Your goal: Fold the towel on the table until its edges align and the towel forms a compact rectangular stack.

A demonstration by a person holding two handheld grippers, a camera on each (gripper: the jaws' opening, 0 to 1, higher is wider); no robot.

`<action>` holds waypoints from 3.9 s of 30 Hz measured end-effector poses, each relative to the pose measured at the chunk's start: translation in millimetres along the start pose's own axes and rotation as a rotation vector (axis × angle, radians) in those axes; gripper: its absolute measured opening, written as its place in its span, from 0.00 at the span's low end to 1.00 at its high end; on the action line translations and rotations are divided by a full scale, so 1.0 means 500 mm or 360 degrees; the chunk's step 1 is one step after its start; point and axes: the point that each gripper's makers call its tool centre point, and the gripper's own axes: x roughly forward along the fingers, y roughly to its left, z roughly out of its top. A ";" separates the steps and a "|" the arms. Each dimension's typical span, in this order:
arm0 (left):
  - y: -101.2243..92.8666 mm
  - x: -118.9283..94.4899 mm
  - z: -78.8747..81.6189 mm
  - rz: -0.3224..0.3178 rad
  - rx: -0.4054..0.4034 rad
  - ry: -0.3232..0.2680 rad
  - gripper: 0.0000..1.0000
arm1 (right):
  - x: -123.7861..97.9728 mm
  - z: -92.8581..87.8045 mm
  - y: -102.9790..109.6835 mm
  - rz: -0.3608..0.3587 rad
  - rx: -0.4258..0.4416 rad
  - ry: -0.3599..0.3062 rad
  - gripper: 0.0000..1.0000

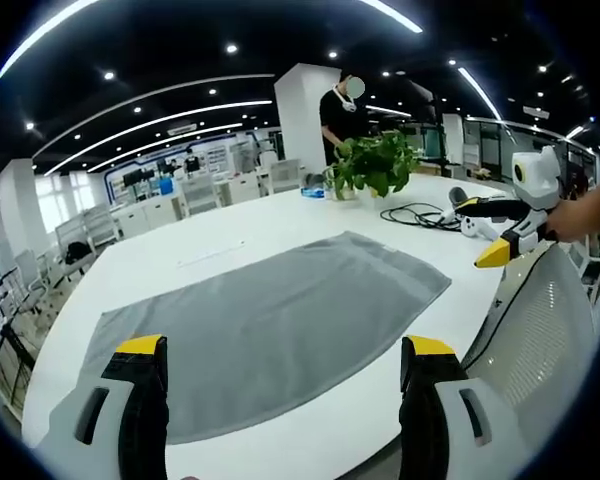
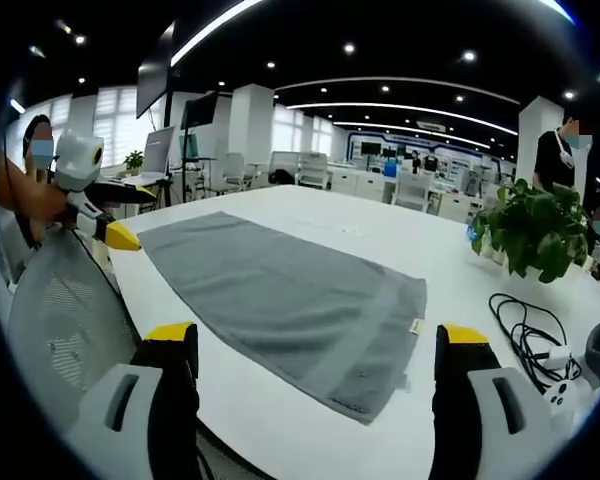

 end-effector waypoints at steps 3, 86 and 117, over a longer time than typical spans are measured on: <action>-0.001 0.002 -0.002 0.0007 -0.0011 0.0008 0.99 | 0.002 0.001 -0.004 0.0006 0.0008 -0.0007 0.99; -0.492 0.260 0.140 -0.1035 0.0535 0.0227 0.48 | 0.209 0.070 -0.369 -0.0161 0.0432 -0.0044 0.53; -0.590 0.359 0.044 -0.1177 0.0633 0.0429 0.30 | 0.369 -0.026 -0.422 -0.0159 0.0544 0.0145 0.37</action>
